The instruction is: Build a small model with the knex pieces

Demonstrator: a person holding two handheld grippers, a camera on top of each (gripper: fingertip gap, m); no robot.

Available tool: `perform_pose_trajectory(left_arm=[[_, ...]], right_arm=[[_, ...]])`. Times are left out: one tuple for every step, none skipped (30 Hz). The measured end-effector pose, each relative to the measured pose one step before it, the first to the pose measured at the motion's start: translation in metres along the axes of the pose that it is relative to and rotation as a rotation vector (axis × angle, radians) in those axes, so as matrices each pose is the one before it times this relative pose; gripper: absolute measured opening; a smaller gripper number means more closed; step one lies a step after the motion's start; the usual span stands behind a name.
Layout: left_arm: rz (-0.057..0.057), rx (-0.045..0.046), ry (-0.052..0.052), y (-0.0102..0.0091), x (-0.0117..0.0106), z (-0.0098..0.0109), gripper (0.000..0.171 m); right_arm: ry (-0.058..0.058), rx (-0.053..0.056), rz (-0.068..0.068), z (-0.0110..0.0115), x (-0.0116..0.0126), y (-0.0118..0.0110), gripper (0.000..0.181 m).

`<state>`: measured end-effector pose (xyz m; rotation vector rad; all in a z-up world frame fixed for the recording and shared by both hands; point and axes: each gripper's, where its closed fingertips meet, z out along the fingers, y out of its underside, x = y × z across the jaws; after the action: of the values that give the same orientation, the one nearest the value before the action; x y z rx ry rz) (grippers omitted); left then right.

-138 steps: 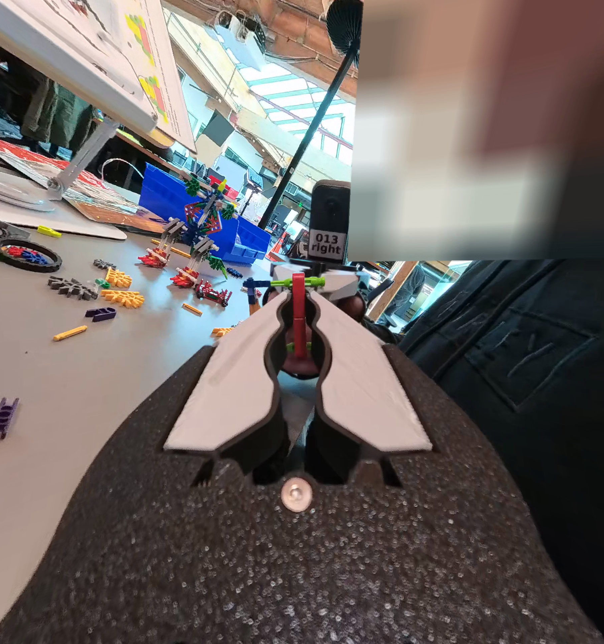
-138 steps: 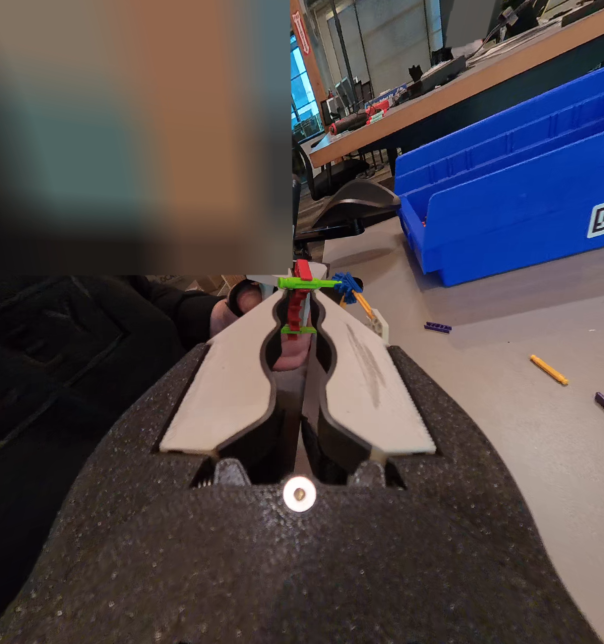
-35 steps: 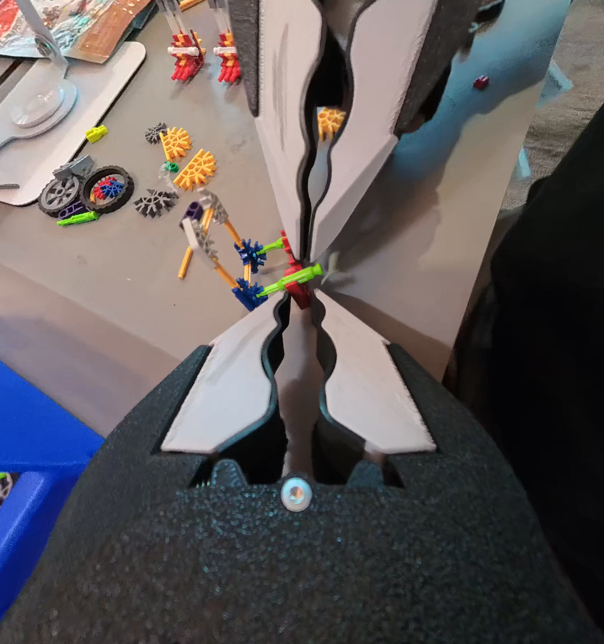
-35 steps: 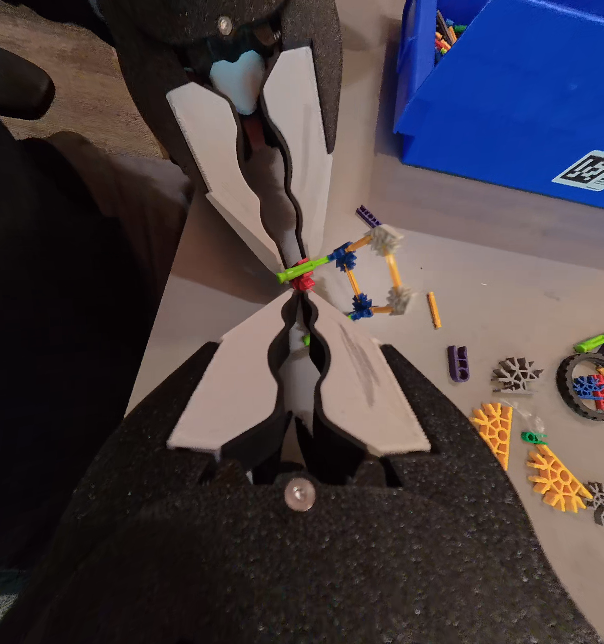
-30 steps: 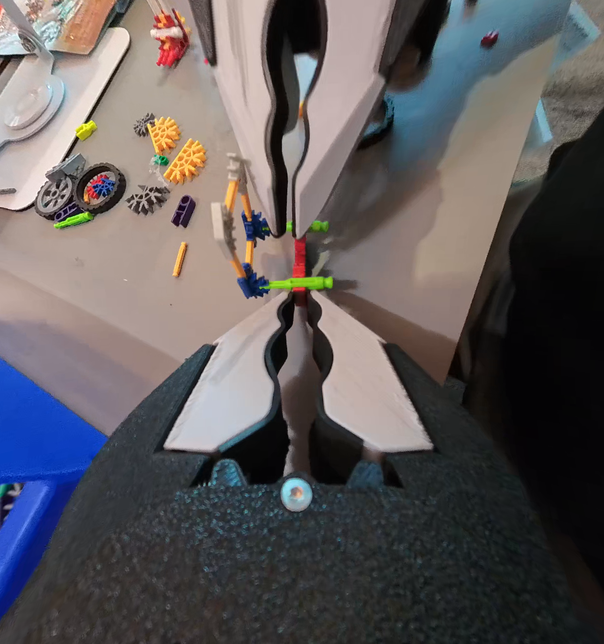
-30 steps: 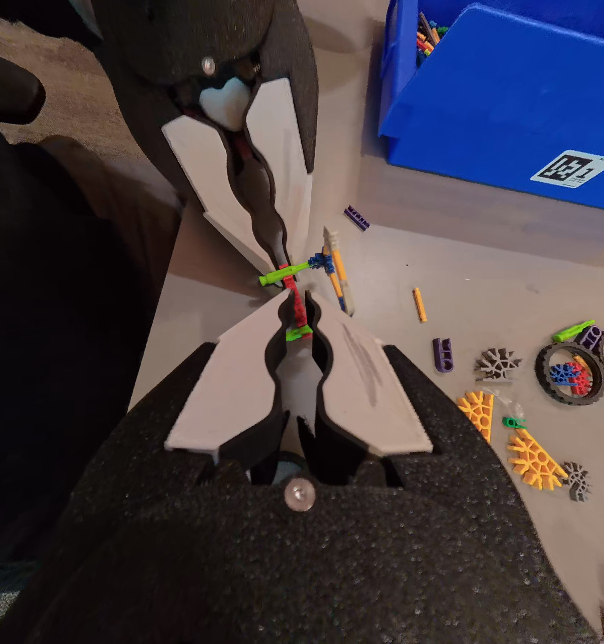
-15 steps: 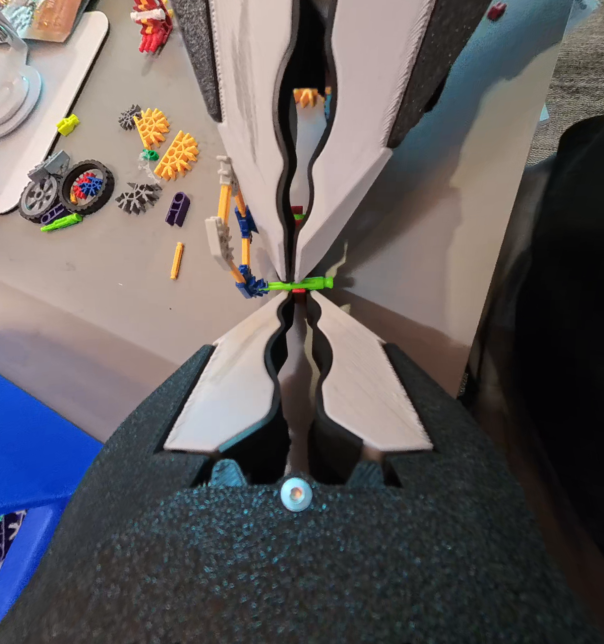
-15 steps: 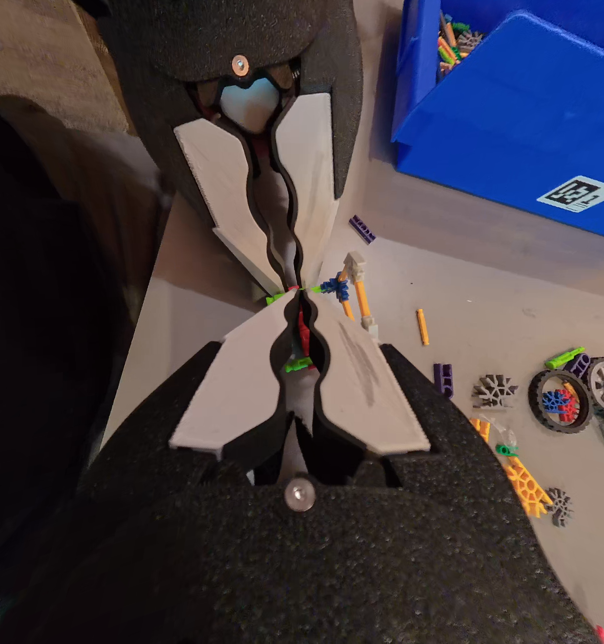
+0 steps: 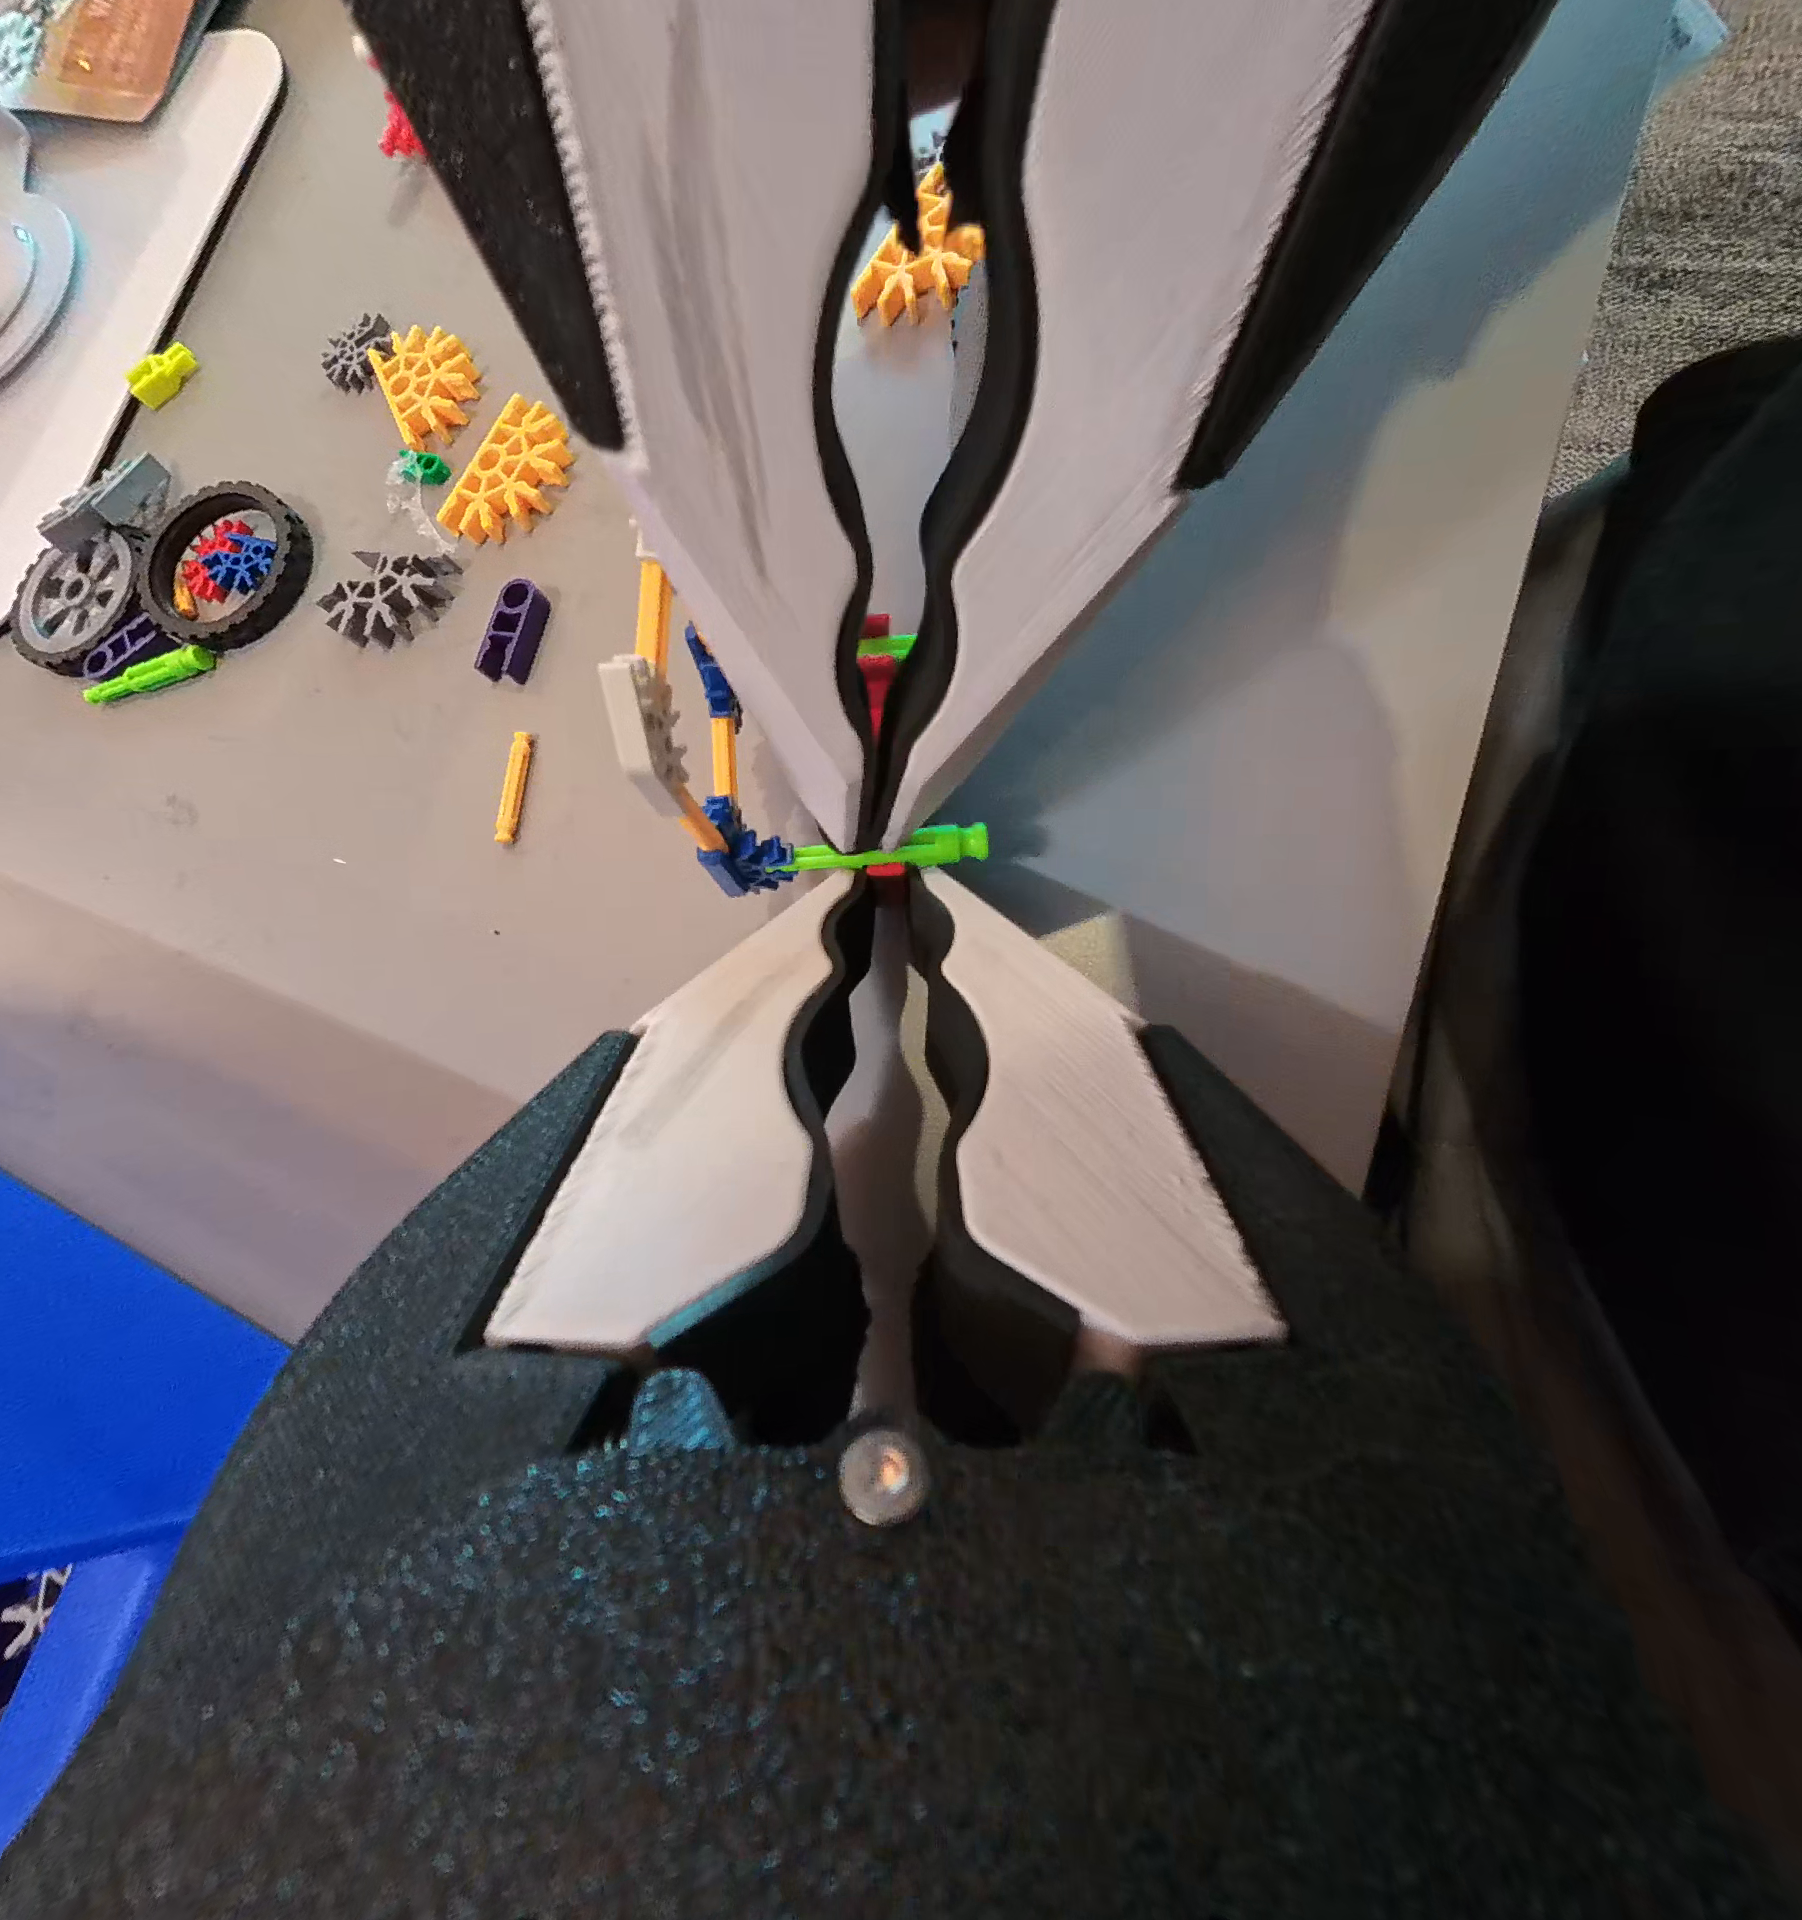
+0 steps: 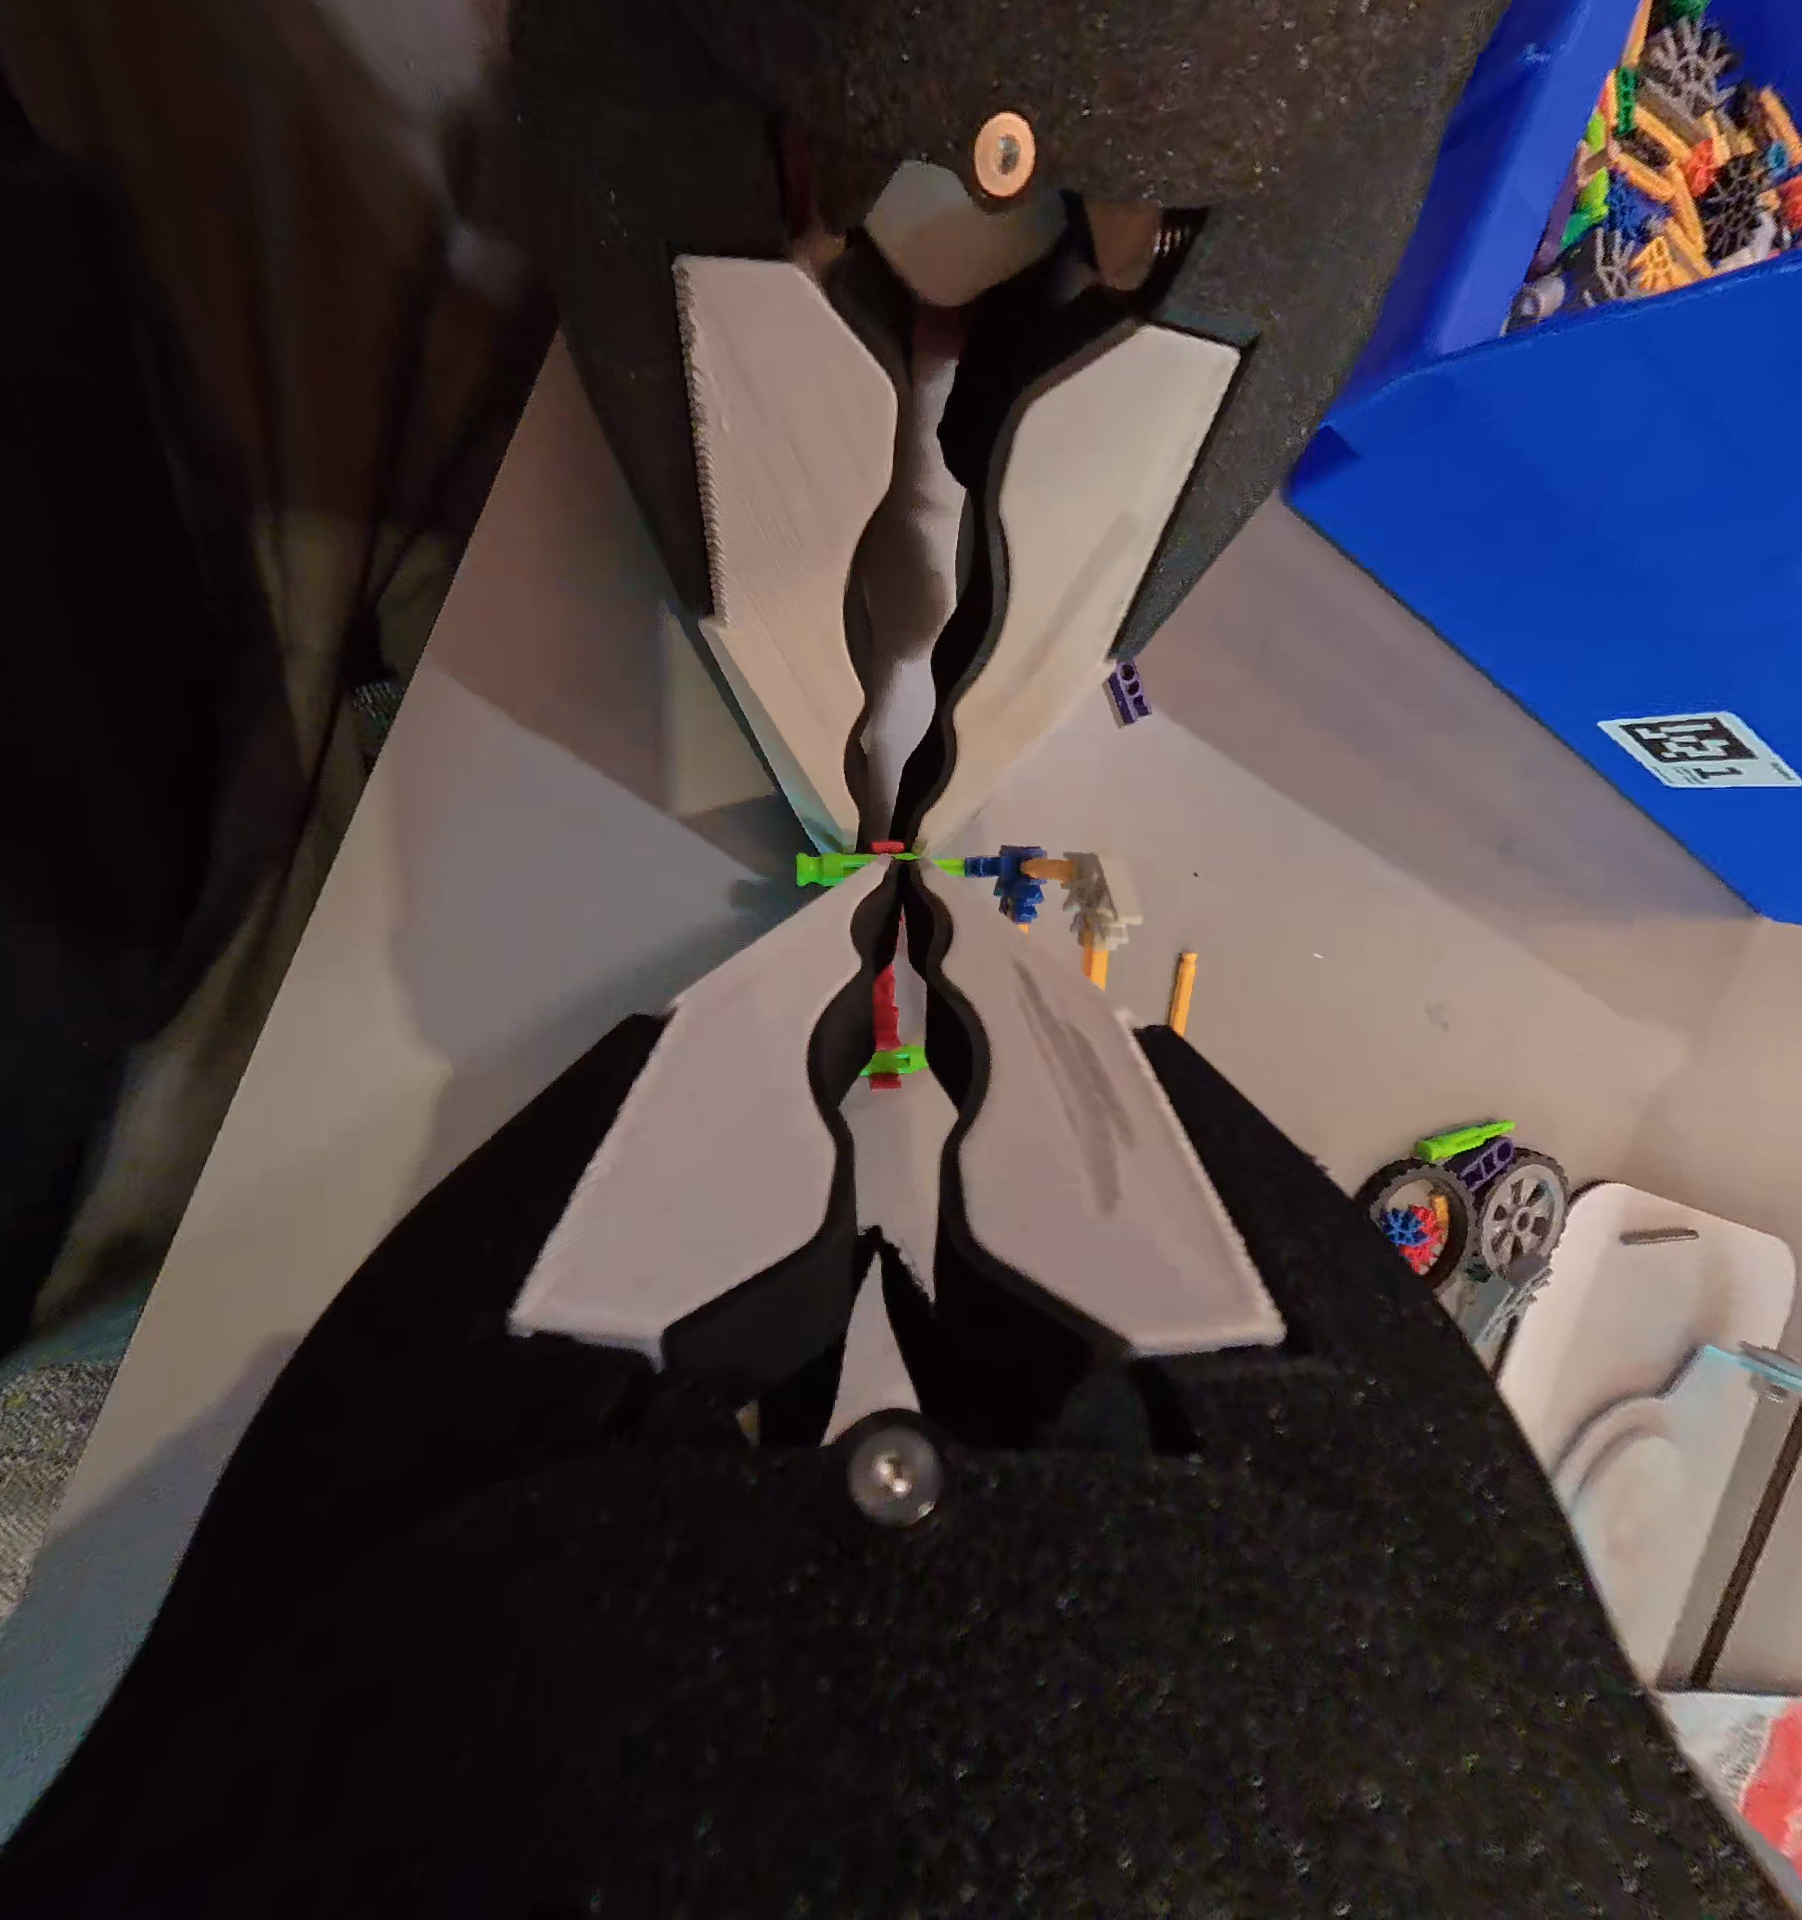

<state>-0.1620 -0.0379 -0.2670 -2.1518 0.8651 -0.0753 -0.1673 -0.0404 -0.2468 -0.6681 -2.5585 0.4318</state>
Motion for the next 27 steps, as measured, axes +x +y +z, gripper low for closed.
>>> perform_pose_trajectory(left_arm=[[-0.0010, -0.00006, 0.0010, -0.00010, -0.00001, 0.00003, 0.004], [-0.0009, -0.00004, 0.0005, 0.00006, 0.00006, -0.00004, 0.004], [0.0028, 0.00072, -0.0014, -0.00006, 0.00005, 0.00002, 0.004], [0.0040, -0.00025, -0.0029, 0.00007, -0.00002, 0.00002, 0.003], [-0.0004, -0.00044, -0.0001, 0.00008, 0.00012, 0.00007, 0.003], [0.0001, 0.00127, 0.0019, -0.00014, 0.00008, -0.00004, 0.003], [-0.0011, -0.00093, 0.0025, 0.00015, 0.00015, 0.00000, 0.003], [0.0010, 0.00006, 0.0006, -0.00001, 0.00001, 0.00000, 0.003], [0.0010, 0.00008, -0.0009, 0.00021, 0.00010, -0.00002, 0.003], [0.0052, 0.00111, -0.0001, -0.00008, 0.00035, 0.00005, 0.003], [-0.0012, -0.00055, 0.0000, 0.00016, -0.00003, 0.00006, 0.003], [-0.0045, -0.00083, 0.0033, 0.00015, -0.00010, -0.00009, 0.004], [-0.0022, -0.00016, 0.0028, -0.00005, -0.00008, 0.00012, 0.004], [0.0022, 0.00294, 0.0006, -0.00022, 0.00003, -0.00002, 0.003], [-0.0065, -0.00144, 0.0038, 0.00027, -0.00006, 0.00002, 0.003], [-0.0059, 0.00080, 0.0041, -0.00019, -0.00011, 0.00004, 0.003], [0.0021, 0.00129, -0.0004, -0.00037, 0.00007, 0.00006, 0.003], [0.0042, 0.00192, -0.0005, -0.00058, 0.00043, 0.00021, 0.004], [-0.0084, 0.00168, 0.0034, -0.00024, -0.00038, -0.00017, 0.004], [-0.0179, 0.00555, 0.0048, -0.00066, -0.00130, -0.00071, 0.004], [-0.0202, 0.00746, 0.0033, -0.00100, -0.00171, -0.00063, 0.004], [-0.0214, 0.01147, 0.0038, -0.00163, -0.00210, -0.00085, 0.004], [-0.0293, 0.01672, 0.0058, -0.00241, -0.00234, -0.00111, 0.004], [-0.0379, 0.01931, 0.0155, -0.00292, -0.00139, -0.00137, 0.004], [-0.0421, 0.03208, 0.0151, -0.00528, -0.00114, -0.00187, 0.004], [-0.0421, 0.02777, 0.0202, -0.00518, -0.00021, -0.00162, 0.004], [-0.0373, 0.02740, 0.0137, -0.00534, -0.00115, -0.00149, 0.004]], right_arm=[[-0.0079, -0.0111, -0.0023, 0.00019, 0.00001, 0.00032, 0.000], [-0.0072, -0.0105, 0.0005, 0.00019, -0.00002, 0.00007, 0.000], [-0.0040, -0.0129, -0.0046, 0.00009, -0.00014, 0.00040, 0.000], [-0.0028, -0.0171, -0.0007, 0.00077, -0.00010, 0.00119, 0.000], [-0.0028, -0.0066, -0.0028, 0.00042, -0.00007, -0.00030, 0.000], [-0.0005, -0.0093, -0.0100, 0.00013, -0.00006, 0.00008, 0.000], [-0.0021, -0.0093, -0.0056, 0.00023, -0.00023, 0.00012, 0.000], [-0.0021, -0.0117, -0.0056, 0.00036, -0.00009, 0.00005, 0.000], [-0.0003, -0.0125, -0.0172, 0.00060, -0.00072, -0.00068, 0.000], [0.0045, -0.0074, -0.0141, 0.00026, 0.00001, -0.00017, 0.000], [-0.0043, -0.0008, -0.0010, 0.00000, -0.00002, 0.00019, 0.000], [-0.0048, 0.0010, 0.0051, 0.00002, 0.00022, 0.00011, 0.000], [-0.0009, -0.0002, 0.0003, 0.00003, 0.00014, -0.00012, 0.000], [-0.0017, -0.0003, 0.0011, 0.00005, 0.00008, -0.00006, 0.000], [-0.0008, 0.0005, 0.0081, 0.00016, 0.00031, 0.00034, 0.000], [0.0089, -0.0003, 0.0005, -0.00030, 0.00035, 0.00025, 0.000], [0.0029, 0.0016, 0.0072, -0.00082, -0.00030, 0.00035, 0.000], [-0.0124, 0.0144, 0.0163, -0.00251, -0.00079, 0.00007, 0.001], [0.0127, 0.0188, 0.0057, -0.00479, 0.00229, 0.00028, 0.003], [0.0212, 0.0184, 0.0133, -0.00725, 0.00325, 0.00070, 0.004], [-0.0088, 0.0255, 0.0310, -0.00924, -0.00066, 0.00051, 0.006], [-0.0030, 0.0323, 0.0378, -0.01085, 0.00029, 0.00062, 0.009], [0.0266, 0.0285, 0.0436, -0.01088, 0.00503, 0.00168, 0.014], [0.0269, 0.0136, 0.0456, -0.00917, 0.00515, 0.00350, 0.023], [0.0240, 0.0044, 0.0323, -0.00694, 0.00390, 0.00527, 0.026], [0.0316, 0.0030, 0.0321, -0.00496, 0.00468, 0.00605, 0.032], [0.0203, 0.0044, 0.0451, -0.00332, 0.00360, 0.00570, 0.038]])
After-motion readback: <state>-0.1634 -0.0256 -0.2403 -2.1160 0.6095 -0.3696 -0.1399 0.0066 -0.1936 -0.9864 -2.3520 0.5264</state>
